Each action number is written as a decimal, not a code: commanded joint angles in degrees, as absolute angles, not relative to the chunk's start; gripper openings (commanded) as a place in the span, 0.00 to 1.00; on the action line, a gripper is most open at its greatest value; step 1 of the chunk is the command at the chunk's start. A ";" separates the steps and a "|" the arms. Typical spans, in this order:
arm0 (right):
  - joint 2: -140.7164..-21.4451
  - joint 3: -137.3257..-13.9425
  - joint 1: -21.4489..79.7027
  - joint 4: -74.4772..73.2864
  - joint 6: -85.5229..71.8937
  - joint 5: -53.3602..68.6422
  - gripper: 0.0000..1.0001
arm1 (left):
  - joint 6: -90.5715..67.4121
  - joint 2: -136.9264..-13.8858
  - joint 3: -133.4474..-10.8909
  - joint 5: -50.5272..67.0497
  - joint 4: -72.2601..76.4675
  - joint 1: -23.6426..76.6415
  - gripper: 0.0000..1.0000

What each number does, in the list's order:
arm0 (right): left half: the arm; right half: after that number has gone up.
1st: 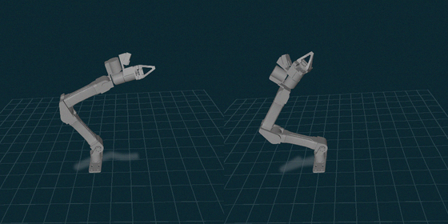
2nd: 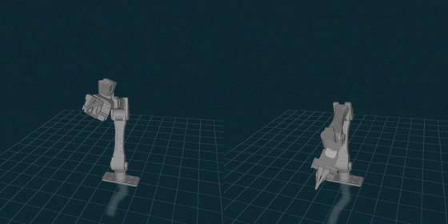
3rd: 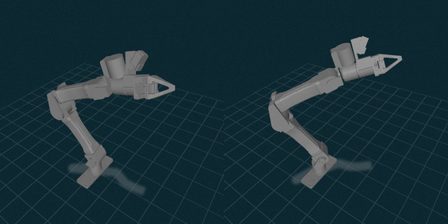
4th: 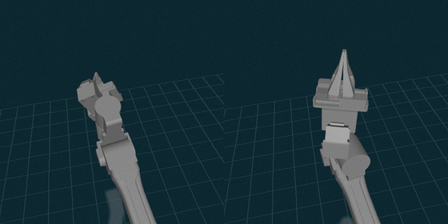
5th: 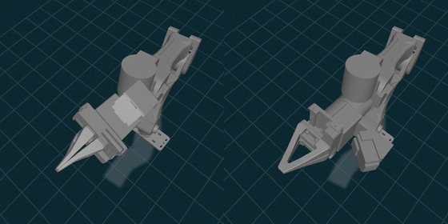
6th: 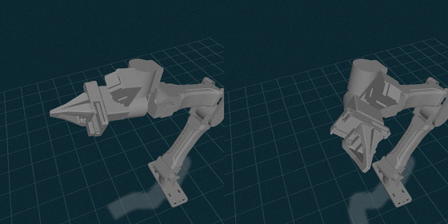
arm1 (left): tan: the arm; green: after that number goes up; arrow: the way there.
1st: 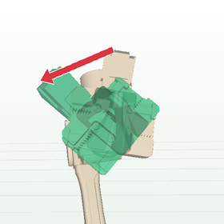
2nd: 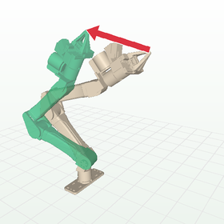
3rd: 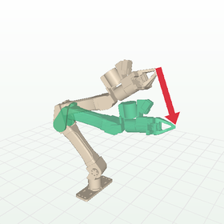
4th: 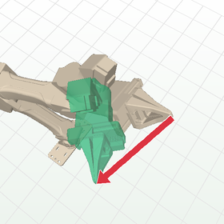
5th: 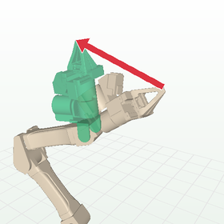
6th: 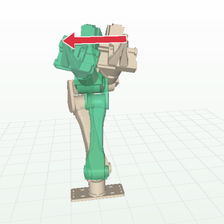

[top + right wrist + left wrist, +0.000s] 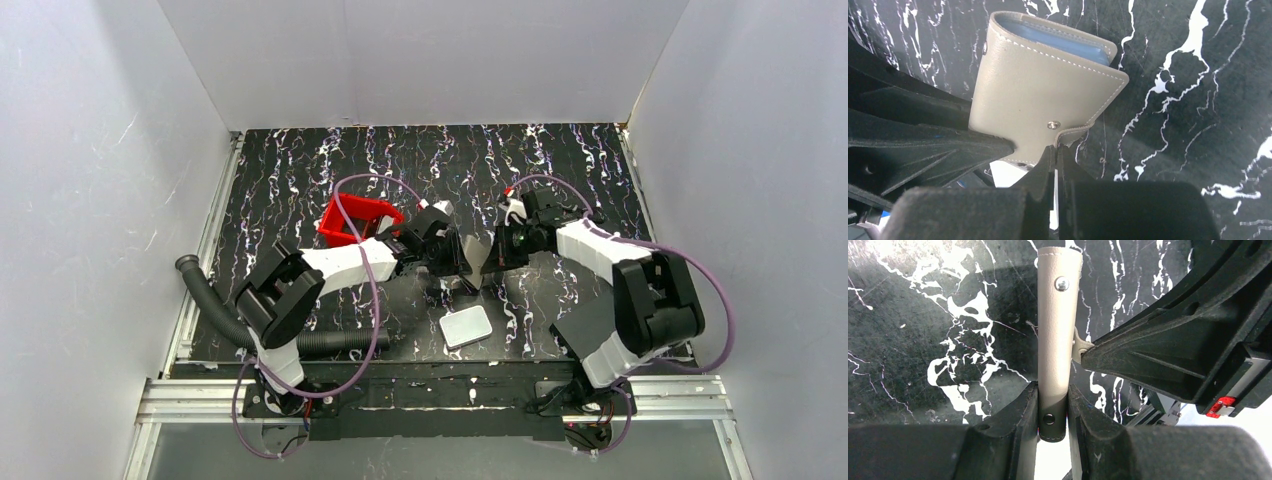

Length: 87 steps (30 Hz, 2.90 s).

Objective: Put the credit cards into the card holder
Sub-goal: Close the card holder at the center of the board.

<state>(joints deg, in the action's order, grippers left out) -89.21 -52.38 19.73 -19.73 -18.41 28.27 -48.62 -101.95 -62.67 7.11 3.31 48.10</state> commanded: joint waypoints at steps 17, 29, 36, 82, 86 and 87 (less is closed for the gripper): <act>-100.28 -51.88 13.27 -7.50 -22.50 44.05 0.01 | -51.45 -104.72 -59.33 10.96 8.63 47.92 0.00; -101.47 -52.96 12.93 -13.55 -19.71 39.92 0.01 | -51.50 -104.59 -58.55 10.45 9.14 47.63 0.00; -101.63 -52.06 12.74 -12.55 -19.54 40.56 0.01 | -51.53 -105.08 -58.93 11.22 9.14 47.58 0.00; -107.28 -69.92 27.64 -31.38 -17.24 26.63 0.01 | -52.62 -107.78 -58.95 15.37 11.12 46.22 0.00; -106.93 -68.95 29.82 -31.36 -15.84 25.78 0.01 | -53.38 -108.02 -58.47 16.19 11.89 45.56 0.00; -106.55 -68.37 30.28 -31.13 -15.24 24.58 0.01 | -53.54 -107.95 -58.26 16.46 11.95 45.27 0.00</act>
